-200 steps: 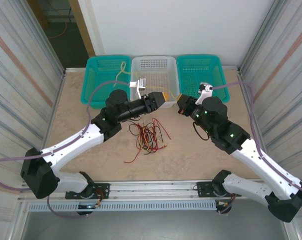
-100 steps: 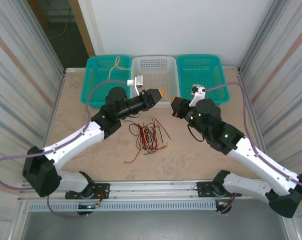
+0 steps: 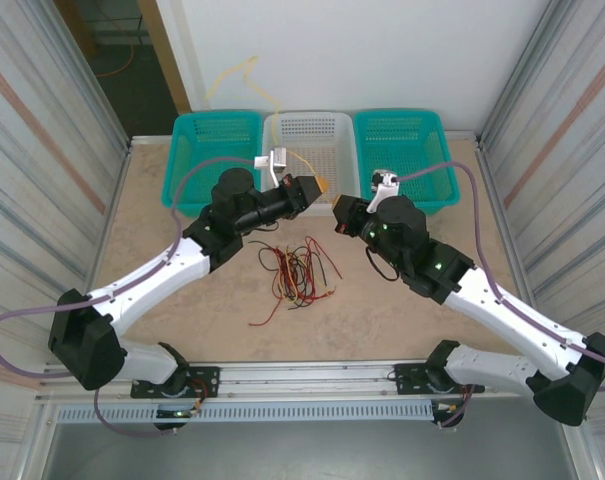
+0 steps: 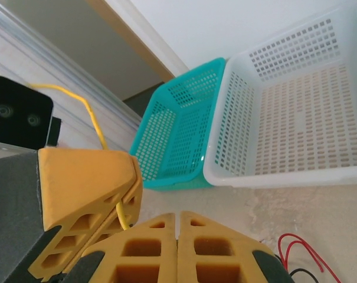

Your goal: Untangle the cables

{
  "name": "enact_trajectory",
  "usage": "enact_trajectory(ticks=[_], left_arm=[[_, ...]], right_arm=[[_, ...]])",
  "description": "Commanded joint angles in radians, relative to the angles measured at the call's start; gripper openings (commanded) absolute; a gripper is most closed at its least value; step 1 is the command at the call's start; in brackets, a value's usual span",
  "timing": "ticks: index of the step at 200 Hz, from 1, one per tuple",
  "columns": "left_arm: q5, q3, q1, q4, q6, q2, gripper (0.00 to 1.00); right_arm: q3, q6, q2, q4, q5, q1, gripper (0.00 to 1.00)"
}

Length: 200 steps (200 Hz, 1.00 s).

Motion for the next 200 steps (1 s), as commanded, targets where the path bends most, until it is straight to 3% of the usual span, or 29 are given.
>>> enact_trajectory(ticks=[1,19,40,63,92,174,200], left_arm=[[0.027,0.06,0.043,-0.084,0.067,-0.017,0.03],[0.077,0.119,0.112,-0.281,0.156,-0.017,0.01],[0.21,0.202,0.247,-0.554,0.3,0.01,0.0],[0.417,0.215,0.423,-0.672,0.377,0.054,0.01],[0.573,0.191,0.56,-0.627,0.355,0.117,0.03],[0.588,0.442,0.616,-0.801,0.473,0.414,0.06],[0.597,0.516,0.648,-0.845,0.489,0.501,0.12]], right_arm=[[0.006,0.013,-0.004,-0.026,0.005,0.019,0.13],[0.017,0.004,-0.031,-0.112,0.075,0.014,0.41],[0.009,-0.002,-0.101,-0.209,0.097,-0.03,0.52],[-0.028,0.01,-0.176,-0.279,0.053,-0.107,0.54],[-0.085,0.039,-0.245,-0.312,0.017,-0.162,0.53],[-0.111,0.053,-0.291,-0.355,0.014,-0.167,0.49],[-0.113,0.052,-0.311,-0.372,0.025,-0.167,0.49]])
